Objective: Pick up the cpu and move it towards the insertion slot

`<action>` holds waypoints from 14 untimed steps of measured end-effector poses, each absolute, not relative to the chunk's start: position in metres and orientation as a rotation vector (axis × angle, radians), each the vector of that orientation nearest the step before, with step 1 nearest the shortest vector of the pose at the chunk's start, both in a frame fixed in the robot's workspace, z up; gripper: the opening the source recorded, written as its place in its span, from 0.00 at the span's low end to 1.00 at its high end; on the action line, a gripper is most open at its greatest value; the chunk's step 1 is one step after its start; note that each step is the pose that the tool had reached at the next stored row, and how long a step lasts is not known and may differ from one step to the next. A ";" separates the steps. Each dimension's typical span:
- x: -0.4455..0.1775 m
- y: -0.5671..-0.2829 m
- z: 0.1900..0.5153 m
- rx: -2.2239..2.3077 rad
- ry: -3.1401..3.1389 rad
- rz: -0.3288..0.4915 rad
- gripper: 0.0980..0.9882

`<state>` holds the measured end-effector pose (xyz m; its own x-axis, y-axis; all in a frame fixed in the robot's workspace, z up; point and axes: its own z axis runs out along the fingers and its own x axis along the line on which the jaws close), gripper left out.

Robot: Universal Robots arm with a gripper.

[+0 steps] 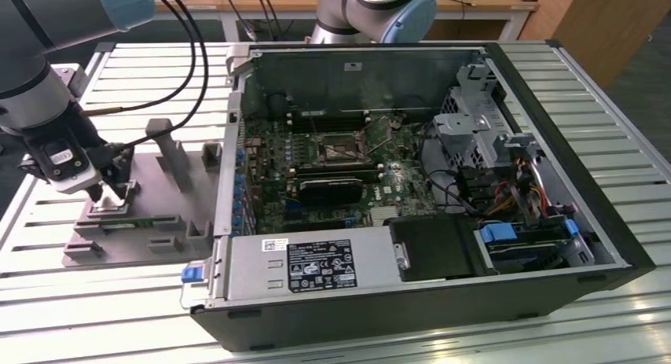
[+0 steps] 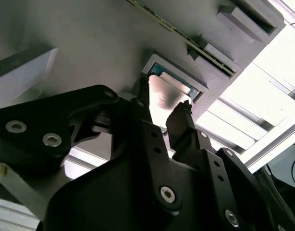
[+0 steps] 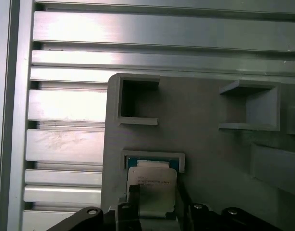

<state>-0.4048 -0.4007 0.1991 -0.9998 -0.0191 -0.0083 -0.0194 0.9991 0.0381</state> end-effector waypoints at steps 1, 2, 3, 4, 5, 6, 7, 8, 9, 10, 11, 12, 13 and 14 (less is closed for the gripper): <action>-0.405 -0.401 0.199 -0.030 3.133 0.060 0.35; -0.405 -0.401 0.199 -0.030 3.133 0.060 0.41; -0.405 -0.401 0.199 -0.030 3.133 0.060 0.48; -0.405 -0.401 0.199 -0.030 3.133 0.060 0.48; -0.405 -0.401 0.199 -0.030 3.133 0.060 0.48; -0.405 -0.401 0.199 -0.030 3.133 0.060 0.55; -0.405 -0.401 0.199 -0.030 3.133 0.060 0.55; -0.405 -0.401 0.199 -0.030 3.133 0.060 0.55; -0.405 -0.401 0.199 -0.030 3.133 0.061 0.55; -0.405 -0.401 0.198 -0.029 3.133 0.060 0.55; -0.406 -0.400 0.198 -0.029 3.133 0.060 0.55; -0.406 -0.400 0.198 -0.028 3.133 0.060 0.55; -0.406 -0.400 0.197 -0.027 3.133 0.060 0.55; -0.406 -0.400 0.196 -0.026 3.133 0.060 0.55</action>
<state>-0.4063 -0.4002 0.1963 -0.9998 -0.0166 -0.0082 -0.0169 0.9991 0.0385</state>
